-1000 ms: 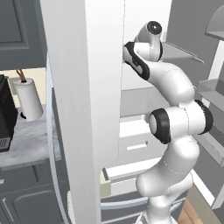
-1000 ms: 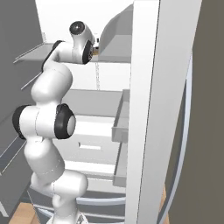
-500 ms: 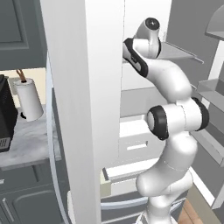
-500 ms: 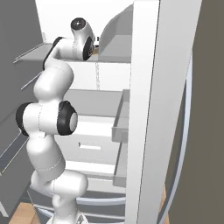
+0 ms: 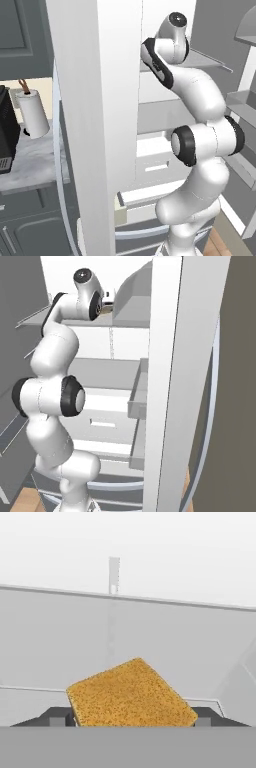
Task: Take the cake and donut from the fridge and place them on the empty tray on the dining counter.
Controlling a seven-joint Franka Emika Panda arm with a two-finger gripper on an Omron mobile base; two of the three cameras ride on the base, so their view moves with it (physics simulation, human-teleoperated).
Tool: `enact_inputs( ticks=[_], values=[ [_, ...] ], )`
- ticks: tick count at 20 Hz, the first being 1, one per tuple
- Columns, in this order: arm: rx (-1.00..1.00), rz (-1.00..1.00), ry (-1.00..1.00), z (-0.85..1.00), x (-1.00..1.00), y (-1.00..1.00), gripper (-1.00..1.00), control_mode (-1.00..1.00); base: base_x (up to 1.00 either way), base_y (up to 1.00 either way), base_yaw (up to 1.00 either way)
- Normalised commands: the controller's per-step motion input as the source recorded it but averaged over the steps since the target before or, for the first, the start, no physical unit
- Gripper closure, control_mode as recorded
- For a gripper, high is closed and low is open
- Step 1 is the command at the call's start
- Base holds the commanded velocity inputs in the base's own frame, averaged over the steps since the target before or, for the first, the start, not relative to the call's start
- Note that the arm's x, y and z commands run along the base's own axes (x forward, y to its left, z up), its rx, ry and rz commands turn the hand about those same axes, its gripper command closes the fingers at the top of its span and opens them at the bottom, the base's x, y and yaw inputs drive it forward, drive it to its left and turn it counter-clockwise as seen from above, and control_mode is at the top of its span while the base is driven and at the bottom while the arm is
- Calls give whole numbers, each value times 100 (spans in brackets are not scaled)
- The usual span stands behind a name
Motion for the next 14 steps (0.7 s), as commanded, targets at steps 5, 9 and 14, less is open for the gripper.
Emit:
enact_inputs(
  ticks=[5,9,14],
  values=[
    [-3,0,-25,-7,-100,10,100,-100,0,0,0],
    [0,2,-15,16,-100,0,100,-100,0,0,0],
    [1,6,-1,76,-100,0,100,-100,0,0,0]
  ],
)
